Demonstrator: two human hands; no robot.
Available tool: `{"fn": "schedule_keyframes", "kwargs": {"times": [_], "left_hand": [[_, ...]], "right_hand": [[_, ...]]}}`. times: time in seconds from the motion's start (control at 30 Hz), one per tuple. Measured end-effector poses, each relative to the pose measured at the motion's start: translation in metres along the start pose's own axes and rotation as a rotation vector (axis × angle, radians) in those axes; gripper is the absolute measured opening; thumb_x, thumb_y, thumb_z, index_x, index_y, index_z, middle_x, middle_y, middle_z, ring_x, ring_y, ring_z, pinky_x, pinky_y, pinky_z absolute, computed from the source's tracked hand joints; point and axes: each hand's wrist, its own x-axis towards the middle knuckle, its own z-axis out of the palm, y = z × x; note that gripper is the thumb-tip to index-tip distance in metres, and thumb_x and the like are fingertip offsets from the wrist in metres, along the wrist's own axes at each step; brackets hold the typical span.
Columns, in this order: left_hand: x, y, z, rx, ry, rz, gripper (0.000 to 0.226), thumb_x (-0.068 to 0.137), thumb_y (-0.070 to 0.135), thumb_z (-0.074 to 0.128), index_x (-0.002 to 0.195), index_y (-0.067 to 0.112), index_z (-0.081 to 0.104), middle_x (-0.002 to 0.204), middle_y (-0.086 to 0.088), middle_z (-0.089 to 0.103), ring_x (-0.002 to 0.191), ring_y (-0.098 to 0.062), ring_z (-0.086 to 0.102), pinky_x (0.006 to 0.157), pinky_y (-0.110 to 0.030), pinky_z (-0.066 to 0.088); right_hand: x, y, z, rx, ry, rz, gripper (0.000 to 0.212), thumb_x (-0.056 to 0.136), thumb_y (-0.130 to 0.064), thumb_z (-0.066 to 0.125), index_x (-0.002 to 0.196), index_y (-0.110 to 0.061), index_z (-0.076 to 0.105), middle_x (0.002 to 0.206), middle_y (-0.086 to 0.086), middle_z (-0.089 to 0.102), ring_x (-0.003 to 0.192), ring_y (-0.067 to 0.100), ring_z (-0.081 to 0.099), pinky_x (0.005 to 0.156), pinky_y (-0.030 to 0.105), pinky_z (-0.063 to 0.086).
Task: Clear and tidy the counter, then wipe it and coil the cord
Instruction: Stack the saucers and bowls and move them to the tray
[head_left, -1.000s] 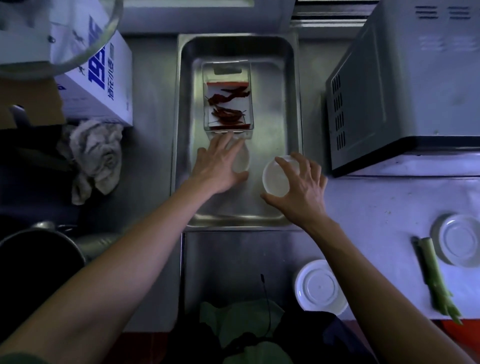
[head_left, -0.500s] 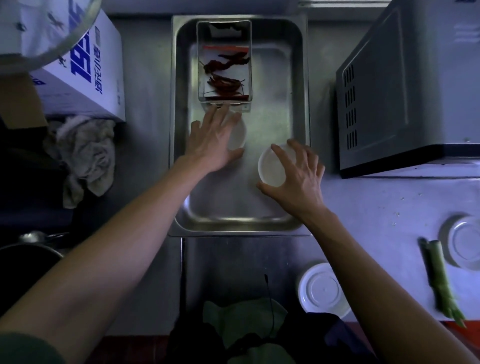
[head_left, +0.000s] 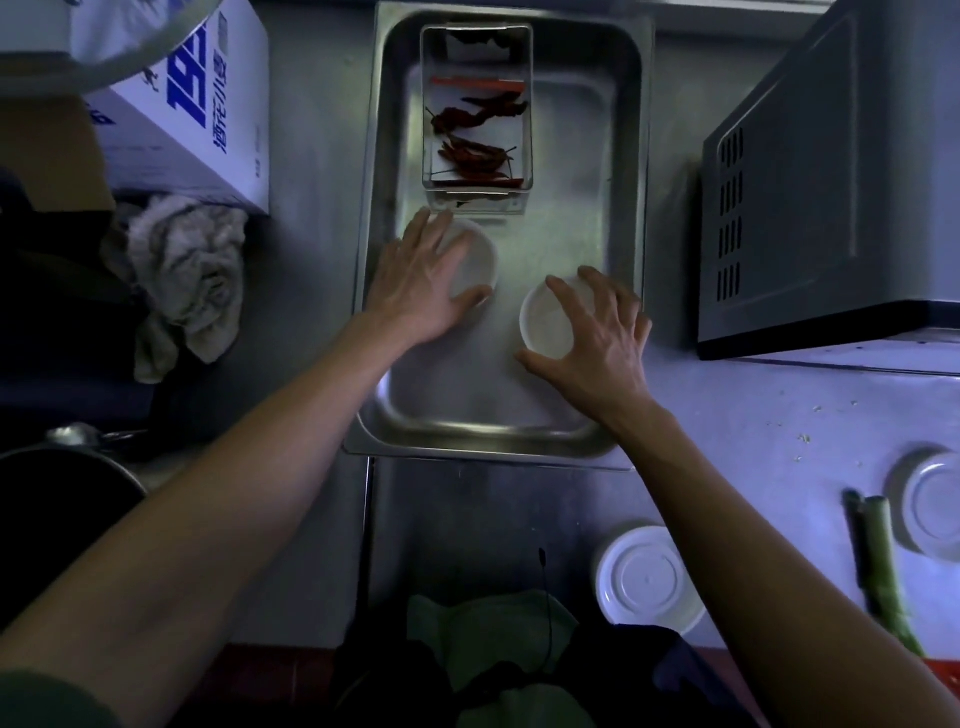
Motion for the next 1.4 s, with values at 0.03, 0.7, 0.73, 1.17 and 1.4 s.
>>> {"fn": "schedule_keyframes", "kwargs": {"times": [0.03, 0.7, 0.73, 1.17, 1.4], "left_hand": [[-0.004, -0.003, -0.001, -0.009, 0.038, 0.008, 0.065, 0.09, 0.05, 0.061, 0.142, 0.016, 0.046, 0.155, -0.012, 0.037, 0.145, -0.038, 0.028, 0.11, -0.057, 0.036], [-0.062, -0.047, 0.0, -0.146, 0.274, -0.164, 0.039, 0.088, 0.021, 0.059, 0.124, 0.006, 0.064, 0.129, -0.011, 0.063, 0.121, -0.034, 0.053, 0.096, -0.051, 0.047], [-0.061, -0.047, 0.001, -0.149, 0.287, -0.161, 0.038, 0.088, 0.019, 0.06, 0.122, 0.005, 0.065, 0.127, -0.012, 0.064, 0.119, -0.035, 0.054, 0.095, -0.051, 0.048], [-0.039, -0.048, -0.004, -0.176, 0.342, -0.137, 0.031, 0.086, 0.015, 0.058, 0.114, 0.008, 0.07, 0.123, -0.008, 0.065, 0.118, -0.034, 0.053, 0.092, -0.051, 0.047], [-0.006, -0.038, -0.01, -0.11, 0.291, -0.071, 0.043, 0.086, 0.018, 0.061, 0.129, 0.016, 0.061, 0.138, -0.008, 0.056, 0.131, -0.03, 0.047, 0.095, -0.048, 0.042]], "right_hand": [[0.004, -0.003, 0.0, 0.007, 0.001, -0.011, 0.091, 0.07, -0.07, 0.068, 0.147, -0.039, 0.033, 0.159, 0.001, 0.022, 0.144, 0.03, 0.016, 0.111, 0.053, 0.026], [0.102, -0.089, 0.055, -0.066, -0.036, -0.262, 0.092, 0.069, -0.07, 0.069, 0.147, -0.033, 0.037, 0.16, 0.007, 0.022, 0.147, 0.034, 0.016, 0.111, 0.054, 0.025], [0.102, -0.088, 0.059, -0.067, -0.044, -0.263, 0.092, 0.069, -0.071, 0.067, 0.147, -0.033, 0.036, 0.161, 0.008, 0.021, 0.148, 0.034, 0.014, 0.112, 0.054, 0.024], [0.097, -0.082, 0.076, -0.156, -0.035, -0.295, 0.09, 0.08, -0.079, 0.051, 0.154, -0.035, 0.027, 0.167, 0.01, 0.007, 0.153, 0.033, 0.003, 0.119, 0.056, 0.009], [0.077, -0.056, 0.06, 0.052, 0.24, -0.266, 0.061, 0.09, -0.047, 0.061, 0.143, -0.02, 0.049, 0.157, 0.015, 0.035, 0.145, 0.035, 0.031, 0.114, 0.05, 0.03]]}}
